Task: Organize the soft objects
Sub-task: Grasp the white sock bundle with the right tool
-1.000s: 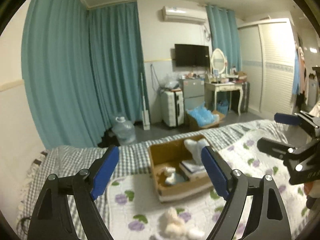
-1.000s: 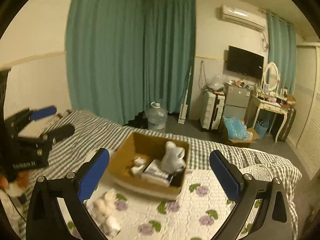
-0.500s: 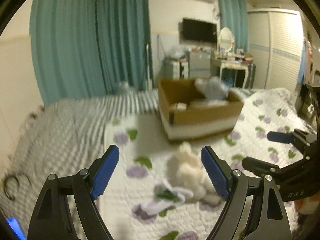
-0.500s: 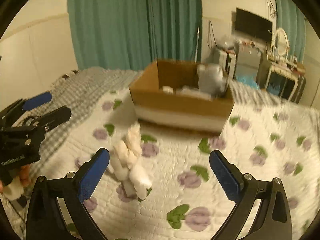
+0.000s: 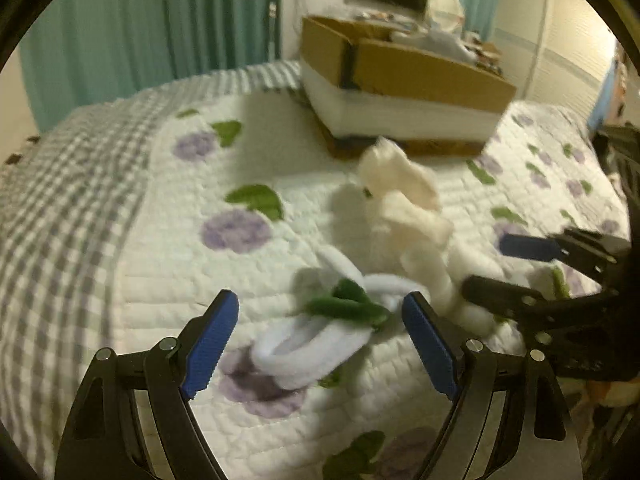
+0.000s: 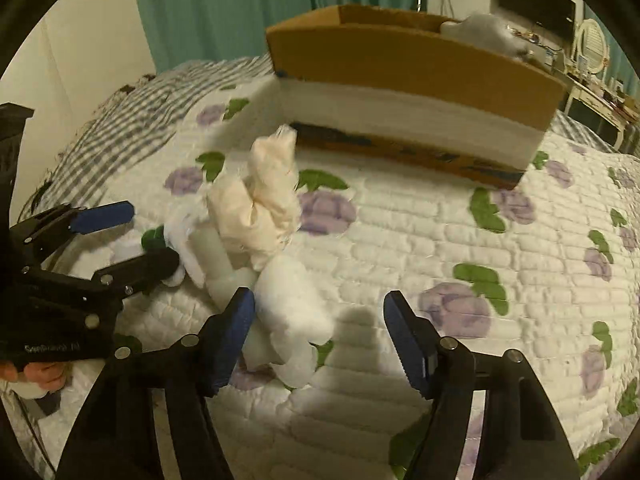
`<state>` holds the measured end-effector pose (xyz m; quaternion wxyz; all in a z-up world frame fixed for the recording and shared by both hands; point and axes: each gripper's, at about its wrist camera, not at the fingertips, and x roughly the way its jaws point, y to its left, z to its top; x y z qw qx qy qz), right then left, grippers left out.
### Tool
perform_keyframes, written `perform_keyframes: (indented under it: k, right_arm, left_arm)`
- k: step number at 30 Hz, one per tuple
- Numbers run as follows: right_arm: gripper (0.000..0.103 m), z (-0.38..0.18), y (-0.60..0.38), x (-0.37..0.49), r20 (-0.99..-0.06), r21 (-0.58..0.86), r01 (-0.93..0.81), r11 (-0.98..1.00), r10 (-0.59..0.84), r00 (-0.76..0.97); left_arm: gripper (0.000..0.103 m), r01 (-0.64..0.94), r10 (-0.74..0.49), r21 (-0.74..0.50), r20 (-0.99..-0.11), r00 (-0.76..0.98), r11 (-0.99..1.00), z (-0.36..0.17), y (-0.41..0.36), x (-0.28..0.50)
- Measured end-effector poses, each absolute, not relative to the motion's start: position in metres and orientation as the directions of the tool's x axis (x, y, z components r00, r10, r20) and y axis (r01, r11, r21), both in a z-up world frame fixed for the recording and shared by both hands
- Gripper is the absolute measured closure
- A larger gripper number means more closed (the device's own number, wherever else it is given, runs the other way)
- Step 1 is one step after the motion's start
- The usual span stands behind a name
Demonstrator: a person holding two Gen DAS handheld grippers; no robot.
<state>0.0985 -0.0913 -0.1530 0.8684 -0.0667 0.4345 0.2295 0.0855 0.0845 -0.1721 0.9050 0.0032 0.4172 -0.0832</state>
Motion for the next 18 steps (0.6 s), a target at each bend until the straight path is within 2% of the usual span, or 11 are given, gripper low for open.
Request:
perform_keyframes:
  k: [2,6,10,11,14,16,18]
  right_arm:
    - [0.047,-0.158,-0.088,0.102,-0.795,0.097,-0.464,0.880,0.349,0.497]
    - [0.070,-0.160,-0.089,0.106,-0.790,0.156,-0.467,0.870,0.394,0.470]
    - [0.072,-0.158,-0.088,0.106,-0.784,0.170,-0.471,0.866,0.408,0.467]
    - [0.073,-0.158,-0.089,0.106,-0.784,0.175,-0.471,0.864,0.412,0.465]
    - [0.074,-0.153,-0.095,0.103,-0.776,0.182,-0.467,0.866,0.418,0.472]
    - [0.075,-0.148,-0.100,0.101,-0.770,0.179,-0.461,0.869,0.416,0.484]
    - [0.075,-0.142,-0.104,0.098,-0.764,0.181,-0.458,0.870,0.418,0.492]
  left_arm:
    - [0.018,0.185,-0.160,-0.053,-0.763,0.627,0.981,-0.176,0.080,0.086]
    - [0.020,0.228,-0.153,-0.015,-0.785,0.600,0.973,-0.187,0.071,0.090]
    - [0.020,0.242,-0.154,-0.008,-0.794,0.588,0.970,-0.190,0.067,0.094]
    - [0.029,0.246,-0.159,-0.011,-0.791,0.591,0.969,-0.190,0.068,0.094]
    - [0.046,0.250,-0.169,-0.016,-0.778,0.605,0.968,-0.186,0.070,0.091]
    - [0.051,0.250,-0.173,-0.020,-0.775,0.608,0.968,-0.184,0.071,0.091]
    - [0.063,0.253,-0.176,-0.020,-0.772,0.611,0.967,-0.182,0.071,0.089]
